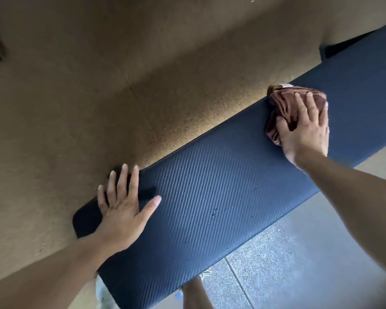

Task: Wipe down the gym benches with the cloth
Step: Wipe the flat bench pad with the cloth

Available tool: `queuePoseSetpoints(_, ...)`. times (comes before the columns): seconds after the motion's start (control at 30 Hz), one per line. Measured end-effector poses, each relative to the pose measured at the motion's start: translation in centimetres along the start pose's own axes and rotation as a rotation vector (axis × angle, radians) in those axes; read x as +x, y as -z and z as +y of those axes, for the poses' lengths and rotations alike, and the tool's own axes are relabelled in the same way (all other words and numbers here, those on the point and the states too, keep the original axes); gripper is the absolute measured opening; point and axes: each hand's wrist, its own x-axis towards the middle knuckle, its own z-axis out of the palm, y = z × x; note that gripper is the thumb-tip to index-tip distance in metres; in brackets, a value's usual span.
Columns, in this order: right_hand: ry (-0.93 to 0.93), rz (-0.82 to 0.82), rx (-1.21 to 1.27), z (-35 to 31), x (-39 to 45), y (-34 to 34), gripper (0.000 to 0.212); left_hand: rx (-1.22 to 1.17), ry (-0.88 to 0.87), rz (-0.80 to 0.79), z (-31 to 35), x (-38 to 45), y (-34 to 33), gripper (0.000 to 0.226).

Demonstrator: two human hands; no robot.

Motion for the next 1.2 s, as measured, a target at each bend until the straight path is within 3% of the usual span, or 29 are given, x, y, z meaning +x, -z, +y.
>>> queuePoseSetpoints(0.2,0.121,0.066,0.069,-2.0,-4.5,-1.8,0.074,0.005,-0.020,0.021,-0.3,0.1,-0.2,0.080)
queuePoseSetpoints(0.33,0.383,-0.001,0.043,-4.4,-13.4,-4.9,0.074,-0.044,-0.031,0.003,-0.4,-0.1,-0.2,0.087)
queuePoseSetpoints(0.47,0.819,-0.118,0.066,-7.6,-26.3,-9.9,0.073,-0.204,-0.036,-0.068,-0.6,0.2,0.8,0.082)
queuePoseSetpoints(0.57,1.068,-0.279,-0.012,-10.7,-35.1,-13.4,0.074,-0.452,-0.107,0.058,-2.3,-2.0,1.6,0.074)
queuePoseSetpoints(0.63,1.079,-0.307,-0.116,-11.8,-37.3,-14.6,0.075,-0.476,-0.099,0.219,-4.0,-5.2,0.8,0.070)
queuePoseSetpoints(0.7,1.097,-0.318,-0.214,-12.1,-36.9,-14.8,0.077,-0.445,-0.080,0.314,-5.9,-8.4,-1.0,0.076)
queuePoseSetpoints(0.87,1.254,-0.286,-0.334,-11.6,-34.5,-14.5,0.078,-0.362,-0.068,0.325,-7.5,-11.9,-3.4,0.074)
queuePoseSetpoints(1.03,1.364,-0.257,-0.276,-11.4,-31.2,-14.1,0.071,-0.322,-0.058,0.374,-3.1,-10.5,-3.3,0.073)
queuePoseSetpoints(1.2,1.237,-0.285,-0.231,-10.2,-21.9,-10.4,0.070,-0.360,0.084,0.452,3.2,-7.3,-3.1,0.083)
